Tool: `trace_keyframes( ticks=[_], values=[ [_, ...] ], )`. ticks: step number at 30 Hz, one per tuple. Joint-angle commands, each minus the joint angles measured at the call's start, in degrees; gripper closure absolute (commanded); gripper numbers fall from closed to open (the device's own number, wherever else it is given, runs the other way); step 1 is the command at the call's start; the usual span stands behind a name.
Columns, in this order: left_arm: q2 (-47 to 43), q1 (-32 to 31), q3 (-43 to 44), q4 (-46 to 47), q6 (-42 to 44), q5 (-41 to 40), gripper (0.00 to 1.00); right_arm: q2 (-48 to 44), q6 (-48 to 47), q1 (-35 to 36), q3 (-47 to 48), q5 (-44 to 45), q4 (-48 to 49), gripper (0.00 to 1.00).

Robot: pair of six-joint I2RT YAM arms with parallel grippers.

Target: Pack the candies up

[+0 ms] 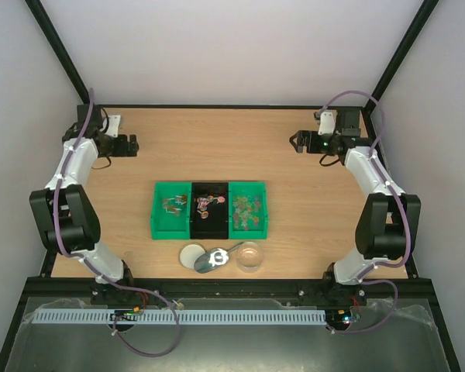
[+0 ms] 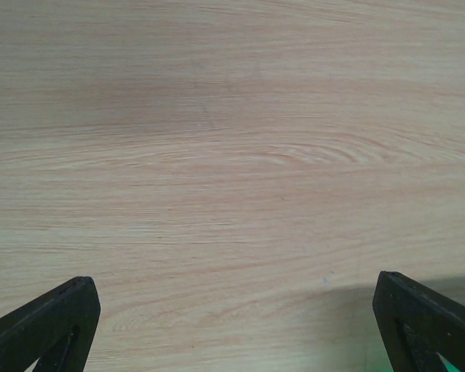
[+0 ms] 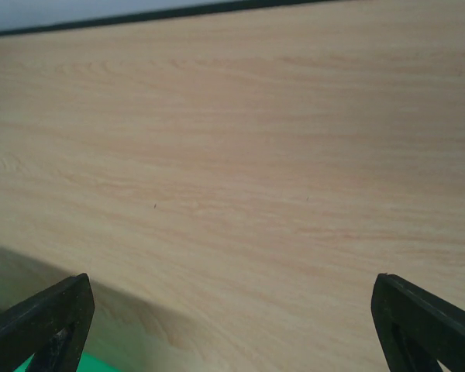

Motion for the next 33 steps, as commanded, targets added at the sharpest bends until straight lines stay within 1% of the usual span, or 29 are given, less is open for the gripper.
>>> trace_keyframes(
  ticks=[1, 4, 7, 10, 15, 18, 22, 24, 28, 33],
  values=[
    [-4.82, -2.19, -1.51, -3.50, 7.05, 5.68, 0.01, -4.04, -3.96, 1.44, -2.01, -2.81, -7.62, 0.01],
    [-8.70, -5.78, -3.11, -5.43, 13.19, 7.69, 0.01, -6.24, -6.41, 3.54, -4.09, -3.44, -10.03, 0.01],
    [-12.31, -12.02, -5.62, -6.30, 18.56, 6.44, 0.01, -8.65, -9.33, 6.45, -6.26, -2.59, -12.03, 0.01],
    [-14.88, -18.63, -8.06, -7.44, 23.35, 4.92, 0.00, -10.32, -11.99, 10.11, -7.91, -0.05, -14.03, 0.01],
    [-16.85, -25.07, -11.64, -8.44, 27.84, 1.35, 0.00, -11.59, -14.44, 17.45, -10.41, 6.36, -17.23, 0.01],
    [-17.75, -26.54, -14.08, -8.40, 29.33, -0.99, 0.01, -11.76, -13.17, 21.51, -12.30, 11.50, -17.49, 0.01],
    [-18.15, -27.00, -17.52, -8.15, 30.21, -5.02, 0.01, -10.96, -10.17, 25.50, -13.39, 15.53, -17.65, 0.01],
    [-18.58, -27.21, -19.39, -6.57, 29.69, -7.60, 0.00, -10.49, -8.48, 27.12, -14.08, 17.87, -16.71, 0.01],
    [-18.00, -28.03, -21.37, -3.56, 28.21, -12.50, 0.00, -7.91, -5.41, 28.22, -14.62, 22.63, -14.85, 0.01],
    [-14.98, -28.89, -22.72, 0.51, 26.25, -17.70, 0.00, -2.53, -2.50, 28.33, -12.52, 25.60, -14.13, 0.01]
  ],
)
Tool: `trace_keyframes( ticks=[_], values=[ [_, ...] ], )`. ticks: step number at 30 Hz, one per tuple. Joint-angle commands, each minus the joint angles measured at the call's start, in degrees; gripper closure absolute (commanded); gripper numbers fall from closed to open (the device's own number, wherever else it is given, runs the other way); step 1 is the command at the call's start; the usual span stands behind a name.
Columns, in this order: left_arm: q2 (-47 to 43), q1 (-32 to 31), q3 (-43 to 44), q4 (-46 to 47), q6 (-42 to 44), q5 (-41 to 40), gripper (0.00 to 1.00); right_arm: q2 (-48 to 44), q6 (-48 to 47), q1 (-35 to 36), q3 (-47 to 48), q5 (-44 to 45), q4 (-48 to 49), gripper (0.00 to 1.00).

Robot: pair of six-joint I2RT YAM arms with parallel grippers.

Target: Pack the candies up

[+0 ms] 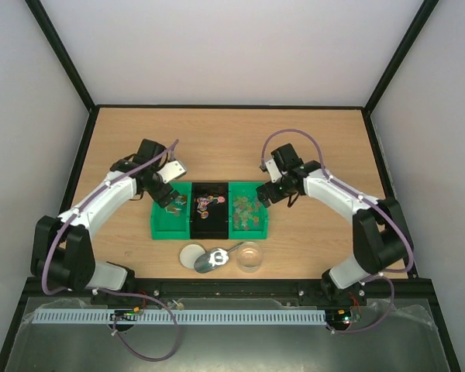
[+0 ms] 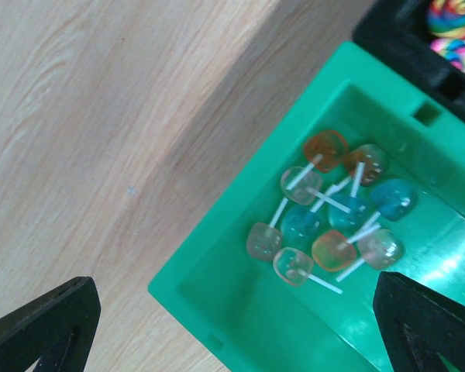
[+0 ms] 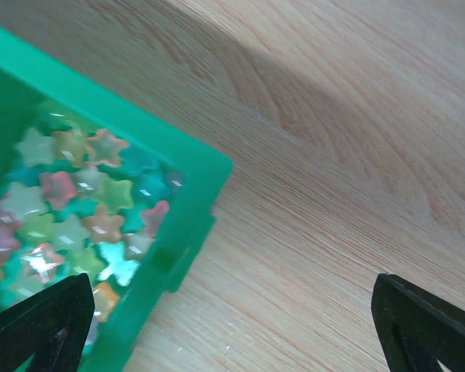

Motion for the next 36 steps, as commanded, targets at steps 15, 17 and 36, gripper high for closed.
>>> trace_keyframes(
  ticks=[15, 17, 36],
  values=[
    [13.14, -0.76, 6.40, 10.51, -6.59, -10.88, 0.01, 17.75, -0.15, -0.77, 11.27, 15.93, 5.24, 0.02],
    [14.26, -0.70, 7.64, 10.84, -6.99, -10.59, 0.01, 20.64, -0.93, -1.84, 15.38, 16.36, 5.47, 0.01],
    [22.20, 1.86, 18.98, 7.64, -10.56, -2.70, 0.01, 44.82, -5.73, -5.71, 49.79, 8.84, 4.69, 0.01]
  ],
)
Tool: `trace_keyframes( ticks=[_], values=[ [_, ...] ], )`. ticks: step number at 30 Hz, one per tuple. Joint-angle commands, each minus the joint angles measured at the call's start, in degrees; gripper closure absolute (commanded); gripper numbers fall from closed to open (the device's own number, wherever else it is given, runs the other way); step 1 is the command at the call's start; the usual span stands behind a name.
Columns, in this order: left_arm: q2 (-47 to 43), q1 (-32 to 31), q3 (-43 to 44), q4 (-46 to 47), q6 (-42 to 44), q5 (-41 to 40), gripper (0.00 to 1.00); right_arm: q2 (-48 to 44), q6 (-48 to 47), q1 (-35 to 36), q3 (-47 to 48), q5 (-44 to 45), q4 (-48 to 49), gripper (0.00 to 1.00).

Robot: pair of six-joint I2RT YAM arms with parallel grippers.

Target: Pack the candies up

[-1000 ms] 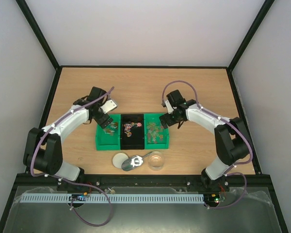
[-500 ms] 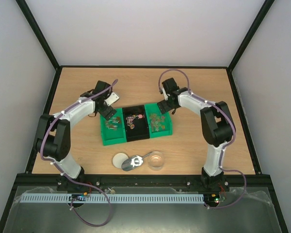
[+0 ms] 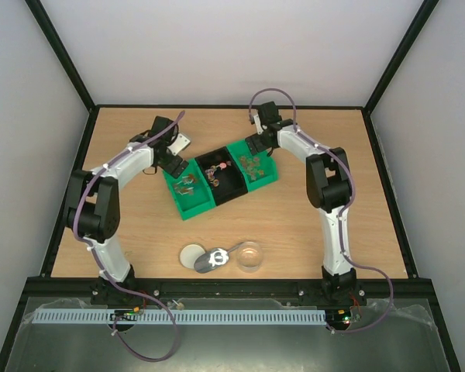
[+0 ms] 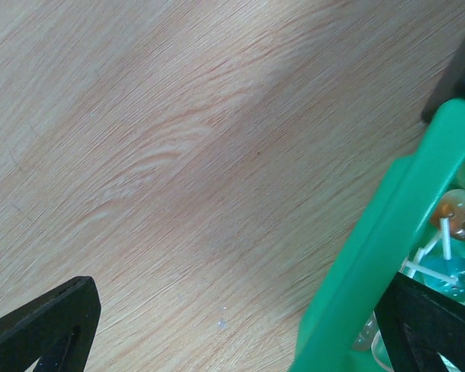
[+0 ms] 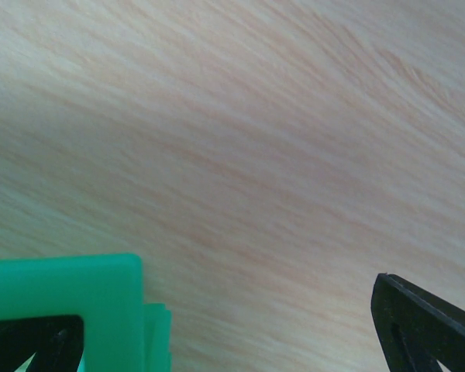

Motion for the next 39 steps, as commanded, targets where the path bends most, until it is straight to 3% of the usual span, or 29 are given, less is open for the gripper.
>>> trace_keyframes(
  ticks=[1, 5, 10, 22, 28, 33, 39],
  values=[
    [-1.81, 0.33, 1.99, -2.73, -0.29, 5.17, 0.00, 2.99, -0.97, 0.25, 6.98, -3.67, -1.78, 0.01],
    [-5.84, 0.48, 2.34, -5.80, 0.21, 6.62, 0.01, 1.90, -2.01, 0.25, 9.78, -4.23, -3.22, 0.01],
    [-12.97, 1.28, 0.65, -11.29, 1.60, 8.85, 0.00, -5.28, -2.64, -0.04, 5.92, -7.59, -4.44, 0.01],
    [-27.36, -1.46, -6.91, -32.67, 17.10, 27.56, 0.01, -32.27, -2.87, -0.35, -18.67, -22.79, 5.49, 0.02],
    [-27.09, -9.84, -11.94, -28.79, 15.07, 32.91, 0.06, -42.07, -2.62, -0.35, -30.02, -23.42, 10.07, 0.01],
    [-24.36, -18.20, -16.25, -20.79, 9.81, 31.24, 0.18, -46.93, -3.42, -0.36, -35.14, -19.09, 10.00, 0.01],
    [-23.48, -22.46, -20.30, -16.35, 5.78, 34.61, 0.26, -51.32, -5.36, -0.36, -38.99, -14.12, 9.12, 0.02]
  ],
)
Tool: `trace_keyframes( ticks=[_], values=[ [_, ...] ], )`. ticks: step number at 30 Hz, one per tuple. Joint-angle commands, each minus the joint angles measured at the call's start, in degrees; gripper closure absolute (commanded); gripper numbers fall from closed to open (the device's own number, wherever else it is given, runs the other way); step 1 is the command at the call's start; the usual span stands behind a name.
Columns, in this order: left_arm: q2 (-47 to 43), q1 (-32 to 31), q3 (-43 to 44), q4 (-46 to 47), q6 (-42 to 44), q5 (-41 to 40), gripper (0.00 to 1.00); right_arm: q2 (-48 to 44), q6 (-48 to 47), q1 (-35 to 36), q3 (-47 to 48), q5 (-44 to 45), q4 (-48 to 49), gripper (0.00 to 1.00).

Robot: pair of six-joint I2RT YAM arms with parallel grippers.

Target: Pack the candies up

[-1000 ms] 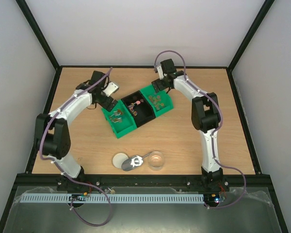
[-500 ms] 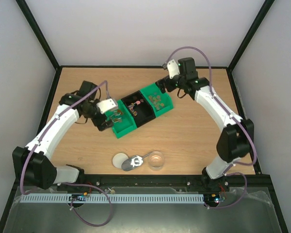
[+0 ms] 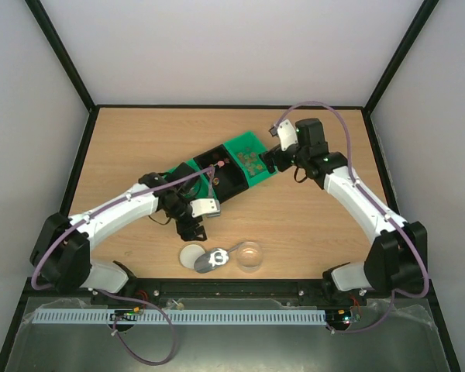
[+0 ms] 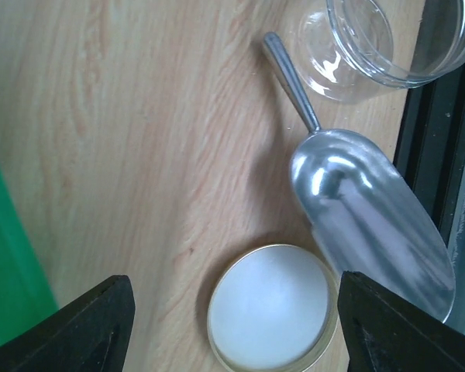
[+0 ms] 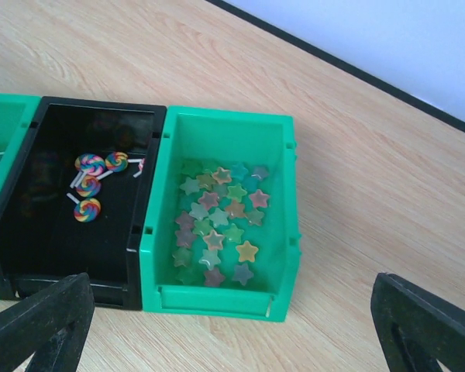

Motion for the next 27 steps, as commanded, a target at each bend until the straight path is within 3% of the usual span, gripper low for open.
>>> trace_keyframes(
  ticks=[1, 8, 18, 27],
  values=[
    [-0.66, -2.12, -3.41, 4.53, -3.48, 3.27, 0.26, -4.15, -1.89, -0.22, -2.48, 3.71, 0.35, 0.01],
    [-1.72, -7.92, -7.05, 6.73, -3.17, 1.58, 0.29, -6.51, 0.72, -0.32, -4.21, 0.46, -1.21, 0.01],
    [3.44, -9.79, -7.95, 7.30, -2.87, 0.52, 0.34, -6.55, 1.36, -0.32, -4.15, 0.56, -0.25, 0.01],
    [7.73, -10.12, -7.58, 8.18, -3.38, 0.63, 0.48, -6.82, 4.29, -0.40, -5.28, 0.47, 0.46, 0.01]
  ],
)
